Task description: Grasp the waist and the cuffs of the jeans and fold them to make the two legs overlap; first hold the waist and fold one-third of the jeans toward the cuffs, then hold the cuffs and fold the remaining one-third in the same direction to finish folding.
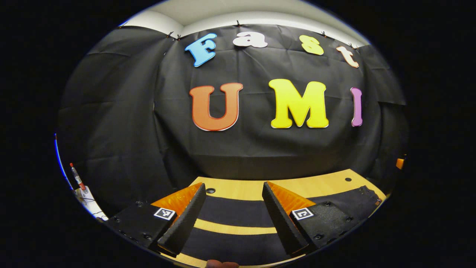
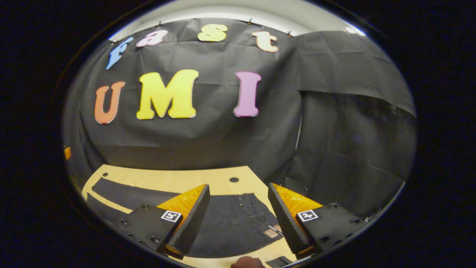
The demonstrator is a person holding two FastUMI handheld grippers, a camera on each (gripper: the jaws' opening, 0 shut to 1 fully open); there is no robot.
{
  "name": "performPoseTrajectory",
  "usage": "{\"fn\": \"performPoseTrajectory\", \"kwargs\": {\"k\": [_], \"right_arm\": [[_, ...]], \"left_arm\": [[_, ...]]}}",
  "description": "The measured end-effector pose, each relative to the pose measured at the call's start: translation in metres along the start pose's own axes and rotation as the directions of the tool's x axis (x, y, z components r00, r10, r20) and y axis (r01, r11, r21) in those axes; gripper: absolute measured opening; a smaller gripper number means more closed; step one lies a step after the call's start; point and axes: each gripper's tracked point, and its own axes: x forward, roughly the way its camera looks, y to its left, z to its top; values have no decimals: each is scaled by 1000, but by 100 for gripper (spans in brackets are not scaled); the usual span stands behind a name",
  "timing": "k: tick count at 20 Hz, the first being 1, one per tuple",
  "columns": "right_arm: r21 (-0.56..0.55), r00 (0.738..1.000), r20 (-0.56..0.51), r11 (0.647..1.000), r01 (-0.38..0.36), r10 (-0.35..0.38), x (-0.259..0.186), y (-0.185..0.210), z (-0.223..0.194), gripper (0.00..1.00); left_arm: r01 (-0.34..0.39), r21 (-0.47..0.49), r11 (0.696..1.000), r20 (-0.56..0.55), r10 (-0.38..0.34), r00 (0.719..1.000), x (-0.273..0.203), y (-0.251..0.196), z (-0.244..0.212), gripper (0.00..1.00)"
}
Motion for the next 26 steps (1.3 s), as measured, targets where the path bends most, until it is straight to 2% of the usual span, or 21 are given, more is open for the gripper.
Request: {"fn": "performPoseTrajectory", "kwargs": {"k": [1, 3, 4, 7, 8, 9, 10, 11, 12, 13, 14, 16, 17, 18, 21, 24, 26], "right_arm": [[15, 999, -30, 1000, 14, -14, 6, -13, -10, 96], [76, 994, -110, 997, 27, -18, 13, -29, -31, 94], [92, 990, -143, 995, 25, -11, 15, -33, -41, 97], [82, 967, -255, 997, 8, 13, 17, -41, -83, 94], [89, 957, -289, 996, -9, 34, 16, -39, -94, 100], [107, 947, -316, 994, -29, 62, 15, -37, -104, 95], [135, 935, -345, 990, -36, 81, 15, -35, -114, 95], [177, 922, -374, 984, -35, 100, 15, -33, -123, 98], [225, 907, -404, 974, -25, 117, 17, -31, -132, 96], [277, 894, -428, 961, -8, 131, 19, -31, -141, 98], [325, 883, -449, 946, 19, 136, 20, -34, -148, 95], [388, 866, -482, 919, 74, 133, 22, -41, -161, 99], [402, 860, -493, 911, 95, 128, 21, -46, -167, 99], [413, 858, -499, 904, 111, 123, 21, -50, -171, 98], [459, 839, -528, 876, 148, 135, 23, -58, -186, 98], [529, 818, -557, 821, 214, 146, 26, -61, -202, 98], [559, 811, -566, 793, 243, 151, 32, -63, -211, 98]], "left_arm": [[-25, -7, 1000, -32, 25, 999, -1, 14, -12, 98], [-67, -40, 997, -103, 63, 993, -3, 42, -38, 98], [-88, -46, 995, -150, 81, 985, -5, 54, -56, 98], [-157, -106, 982, -267, 124, 956, -20, 86, -101, 98], [-176, -147, 973, -305, 125, 944, -25, 92, -118, 98], [-186, -199, 962, -344, 109, 933, -30, 92, -132, 98], [-194, -265, 945, -382, 82, 921, -33, 91, -149, 98], [-212, -343, 915, -423, 51, 905, -33, 87, -167, 98], [-240, -442, 864, -461, 11, 887, -36, 81, -182, 99], [-284, -550, 785, -490, -28, 871, -37, 79, -200, 99], [-335, -642, 690, -513, -61, 856, -34, 75, -214, 99], [-451, -771, 449, -549, -111, 828, -35, 69, -235, 100], [-486, -797, 358, -557, -124, 821, -32, 67, -239, 99], [-511, -801, 312, -568, -128, 813, -33, 64, -243, 99], [-542, -796, 271, -592, -158, 790, -32, 60, -255, 99], [-582, -781, 227, -621, -189, 761, -27, 54, -269, 99], [-588, -780, 215, -624, -200, 755, -23, 53, -267, 100]]}}
